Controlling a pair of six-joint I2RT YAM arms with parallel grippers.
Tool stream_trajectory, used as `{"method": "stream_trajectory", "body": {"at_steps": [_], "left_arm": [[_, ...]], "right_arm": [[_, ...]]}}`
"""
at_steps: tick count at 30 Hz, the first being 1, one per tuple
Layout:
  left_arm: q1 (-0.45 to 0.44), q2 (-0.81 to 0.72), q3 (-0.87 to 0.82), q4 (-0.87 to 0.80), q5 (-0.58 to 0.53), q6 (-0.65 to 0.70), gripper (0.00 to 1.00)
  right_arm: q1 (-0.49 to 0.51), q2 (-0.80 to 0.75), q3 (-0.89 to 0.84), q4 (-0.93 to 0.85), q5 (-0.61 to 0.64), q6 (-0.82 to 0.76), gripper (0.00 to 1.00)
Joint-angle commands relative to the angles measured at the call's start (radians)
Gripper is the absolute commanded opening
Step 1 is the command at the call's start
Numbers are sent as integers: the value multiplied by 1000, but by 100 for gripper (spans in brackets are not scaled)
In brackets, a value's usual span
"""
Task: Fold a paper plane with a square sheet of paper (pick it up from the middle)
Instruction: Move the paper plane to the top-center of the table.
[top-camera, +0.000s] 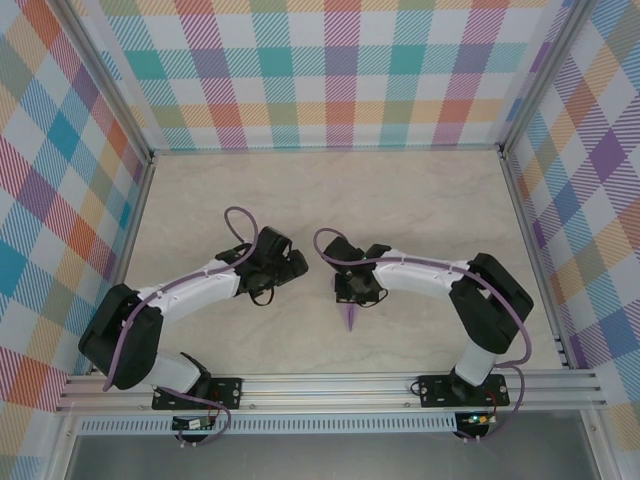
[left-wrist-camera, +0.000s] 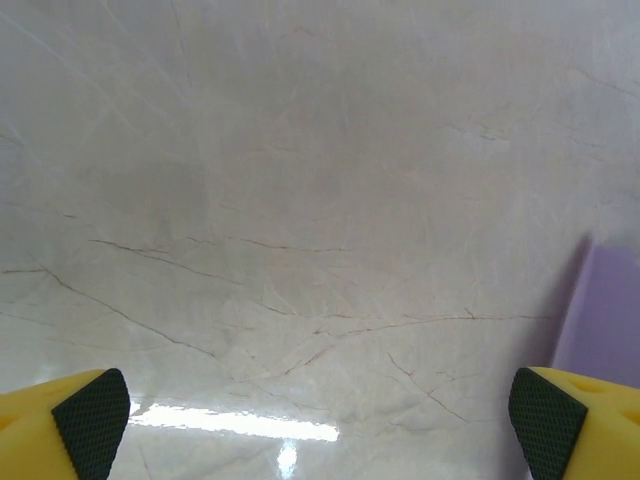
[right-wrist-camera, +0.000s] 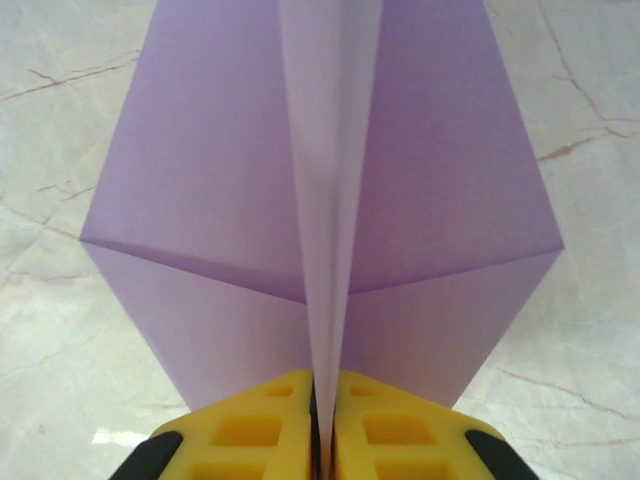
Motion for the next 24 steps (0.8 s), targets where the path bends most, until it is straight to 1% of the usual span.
{"method": "stream_trajectory", "body": {"at_steps": [1,3,8,11,14,17,19,22,24], "left_arm": [[11,-37,6,-50,-49,19,100],[14,-45,8,-64,-60,22,100],[20,-59,7,-83,-77,26,100],[28,-67,8,-85,-80,33,100],[46,-79,24,-107,-91,56,100],[77,-98,51,-133,-105,92,100],[103,-114,62,-143,-113,119,100],[144,-132,72,-150,-129,148,100],[168,-136,77,-155,-139,162,100]], "right_arm": [[-3,47,39,-35,-14,-1,15],[-4,66,48,-32,-24,8,17],[-4,89,64,-40,-26,18,17],[-8,94,82,-60,-13,17,11],[-28,84,127,-80,13,-18,7],[-84,86,209,-79,26,-100,5],[-137,108,274,-48,17,-176,5],[-211,179,368,9,-35,-284,5],[-246,244,448,11,-63,-330,5]]}}
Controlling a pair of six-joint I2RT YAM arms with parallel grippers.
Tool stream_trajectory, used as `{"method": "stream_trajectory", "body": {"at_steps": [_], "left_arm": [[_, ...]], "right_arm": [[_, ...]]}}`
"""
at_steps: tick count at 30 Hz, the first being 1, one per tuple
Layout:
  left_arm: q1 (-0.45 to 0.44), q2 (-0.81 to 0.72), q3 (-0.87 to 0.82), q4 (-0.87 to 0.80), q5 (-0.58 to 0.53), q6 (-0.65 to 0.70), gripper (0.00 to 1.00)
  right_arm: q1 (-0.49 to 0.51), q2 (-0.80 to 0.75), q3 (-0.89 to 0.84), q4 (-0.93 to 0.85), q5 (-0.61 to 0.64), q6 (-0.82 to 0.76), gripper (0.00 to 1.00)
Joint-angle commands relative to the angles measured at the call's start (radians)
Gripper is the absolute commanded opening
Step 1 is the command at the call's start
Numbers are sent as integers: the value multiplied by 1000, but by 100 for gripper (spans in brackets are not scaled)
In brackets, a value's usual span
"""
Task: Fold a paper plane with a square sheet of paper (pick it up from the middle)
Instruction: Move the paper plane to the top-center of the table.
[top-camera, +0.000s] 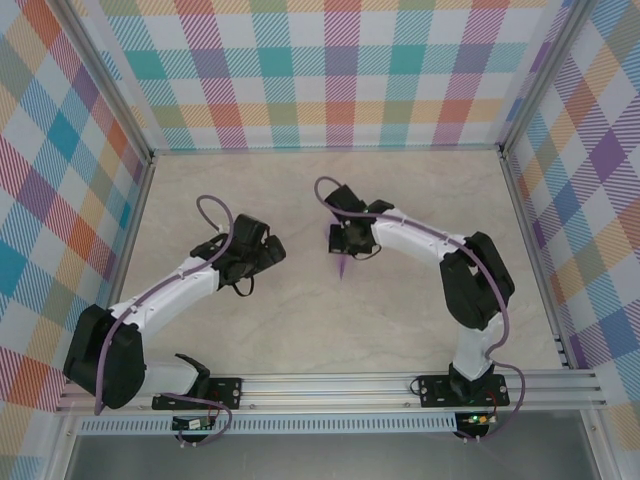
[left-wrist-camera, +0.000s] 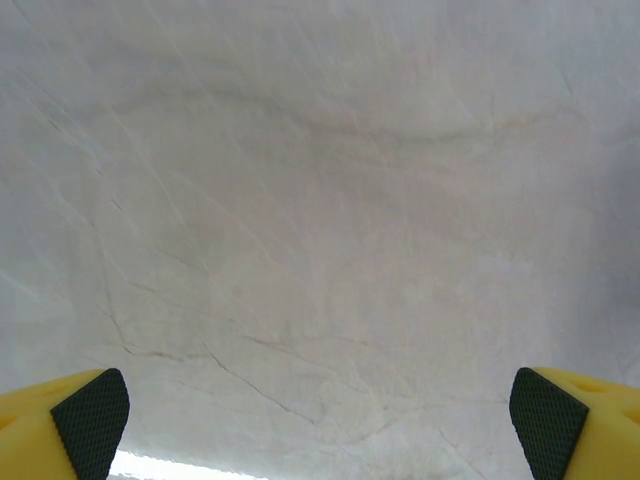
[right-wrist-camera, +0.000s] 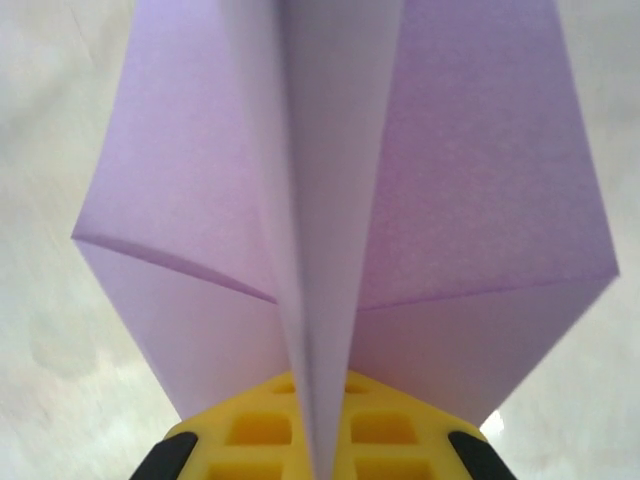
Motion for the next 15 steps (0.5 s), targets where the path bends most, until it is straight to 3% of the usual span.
{"method": "stream_trajectory", "body": {"at_steps": [1,11,15], "left_arm": [[41,-25,30,-38,-38,55,100],[94,-16,36,-43,-42,99,100],[101,-8,37,-44,-37,103,100]], "right_arm": [[-50,116,113,15,-50,-150,5],[-90,353,379,-99,-49,-149,6],[-89,400,405,-118,-52,-122,12]]}}
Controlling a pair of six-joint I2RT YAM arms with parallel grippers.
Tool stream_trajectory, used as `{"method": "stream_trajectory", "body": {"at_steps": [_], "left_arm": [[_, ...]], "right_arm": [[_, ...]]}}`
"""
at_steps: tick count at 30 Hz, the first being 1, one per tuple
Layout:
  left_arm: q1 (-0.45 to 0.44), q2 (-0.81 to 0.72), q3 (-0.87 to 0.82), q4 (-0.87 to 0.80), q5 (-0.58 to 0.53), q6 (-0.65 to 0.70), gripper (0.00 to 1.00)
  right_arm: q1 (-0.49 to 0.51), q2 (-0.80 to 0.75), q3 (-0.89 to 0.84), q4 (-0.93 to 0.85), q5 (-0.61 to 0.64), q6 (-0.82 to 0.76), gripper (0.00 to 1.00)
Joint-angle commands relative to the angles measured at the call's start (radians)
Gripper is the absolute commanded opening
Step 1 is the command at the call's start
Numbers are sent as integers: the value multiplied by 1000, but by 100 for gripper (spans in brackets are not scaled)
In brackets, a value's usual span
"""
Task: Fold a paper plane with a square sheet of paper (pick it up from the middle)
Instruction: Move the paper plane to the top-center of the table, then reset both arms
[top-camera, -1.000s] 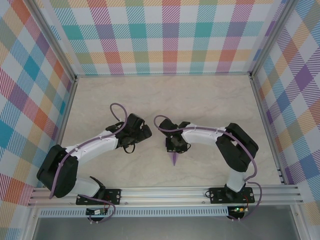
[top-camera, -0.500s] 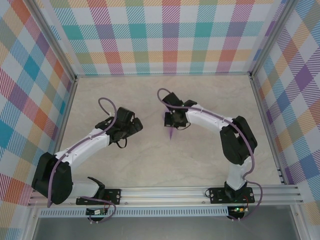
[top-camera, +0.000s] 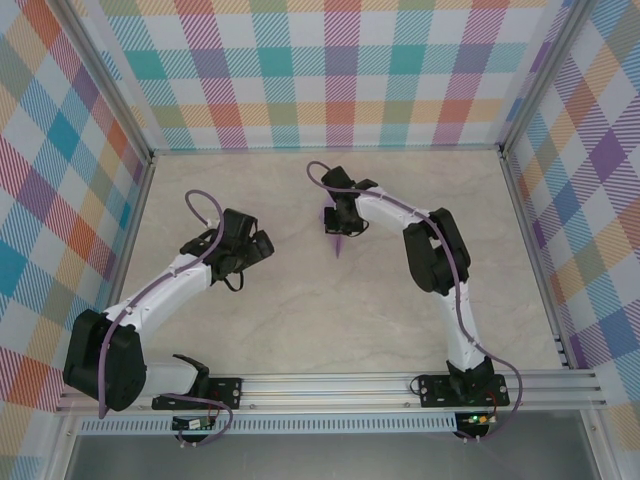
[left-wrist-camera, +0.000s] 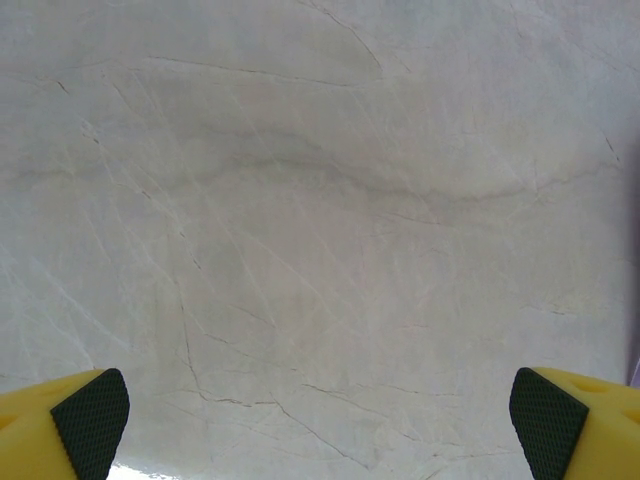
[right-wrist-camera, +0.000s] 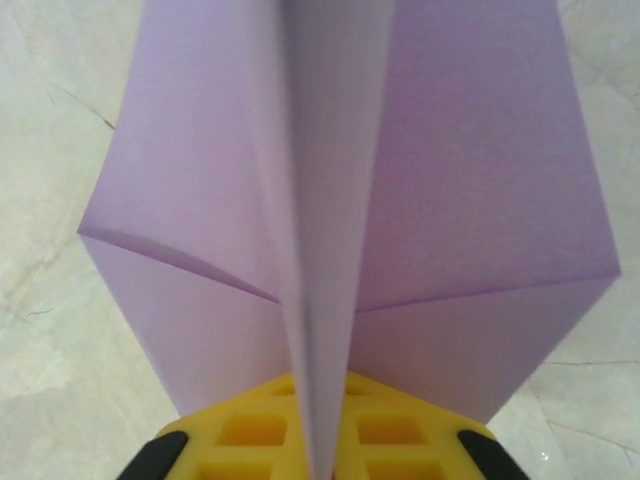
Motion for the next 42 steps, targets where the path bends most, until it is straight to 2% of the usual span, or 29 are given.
{"method": "stream_trajectory", "body": {"at_steps": [1,8,13,16,20,24,28,33,37,39,42], "left_arm": [[22,-1,21,-16,-15,22,100],[34,-12,54,-50,-67,36,100],[54,-37,95,-78,-126,64,100],[78,-64,124,-100,-193,87,100],[109,-91,140,-101,-288,143,100],[128,-119,100,-24,-344,220,100],[135,-149,6,109,-459,263,100],[152,-157,-148,342,-594,318,100],[181,-120,-221,473,-566,413,100],[188,-87,-279,614,-551,497,100],[221,-49,-349,768,-452,562,100]], "right_arm": [[-2,32,38,-60,-5,20,14],[-1,53,55,-92,-11,55,19],[6,-55,78,-104,-19,104,39],[8,-185,50,-87,21,127,58],[2,-364,-49,-50,157,111,80],[-14,-566,-232,23,360,84,100],[-77,-765,-471,142,493,27,100],[-179,-951,-758,314,581,-108,100],[-266,-1060,-1008,529,600,-239,100],[-317,-1087,-1110,620,600,-289,100],[-379,-1089,-1228,749,596,-330,100]]}}
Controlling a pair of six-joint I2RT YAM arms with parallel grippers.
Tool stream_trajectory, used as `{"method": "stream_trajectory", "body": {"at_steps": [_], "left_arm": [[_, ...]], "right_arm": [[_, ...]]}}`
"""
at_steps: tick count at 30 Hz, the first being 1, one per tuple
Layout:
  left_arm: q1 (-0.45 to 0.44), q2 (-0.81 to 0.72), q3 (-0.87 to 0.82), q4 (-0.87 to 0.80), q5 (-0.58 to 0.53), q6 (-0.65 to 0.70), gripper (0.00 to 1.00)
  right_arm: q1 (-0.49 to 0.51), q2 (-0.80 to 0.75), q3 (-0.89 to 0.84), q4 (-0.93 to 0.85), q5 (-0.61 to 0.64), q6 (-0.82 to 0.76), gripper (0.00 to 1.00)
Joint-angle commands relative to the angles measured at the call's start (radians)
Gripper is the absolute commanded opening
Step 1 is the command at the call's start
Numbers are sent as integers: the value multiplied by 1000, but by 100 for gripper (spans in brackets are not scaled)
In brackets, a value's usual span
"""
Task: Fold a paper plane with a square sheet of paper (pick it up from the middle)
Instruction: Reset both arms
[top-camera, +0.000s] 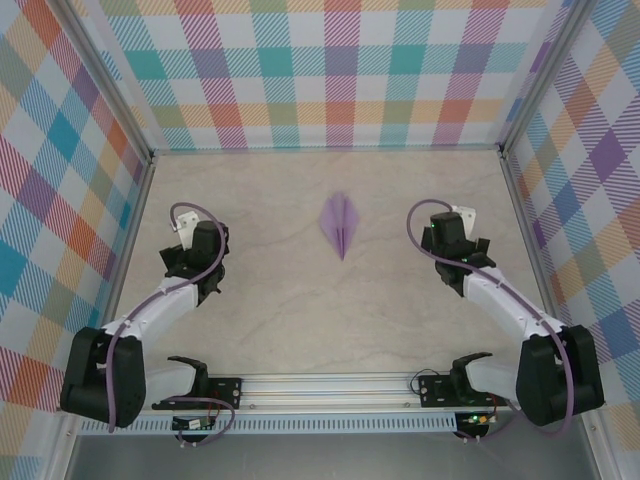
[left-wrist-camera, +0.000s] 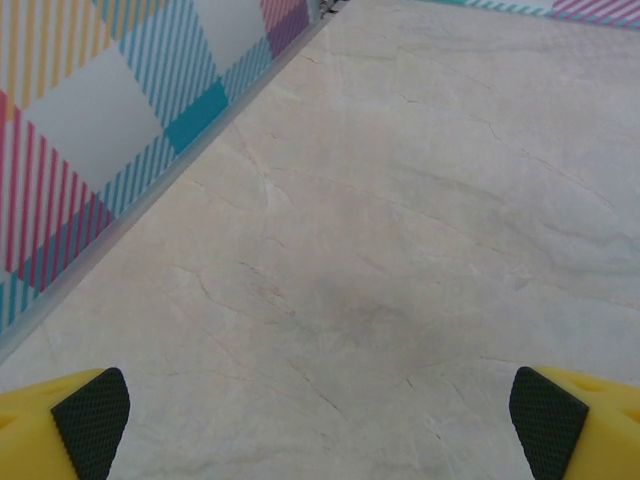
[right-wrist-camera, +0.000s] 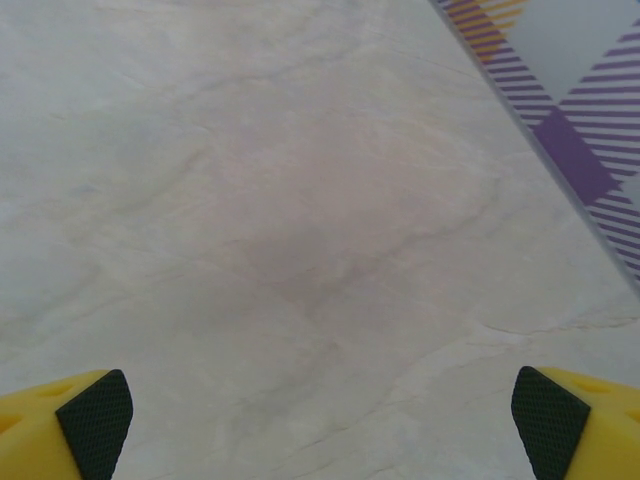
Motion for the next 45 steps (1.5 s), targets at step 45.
{"method": "stream_trajectory", "body": {"at_steps": [45], "left_arm": [[137,340,-156,758,561,253,100]], "right_arm": [[-210,338,-235,972,-537,-225,100]]}}
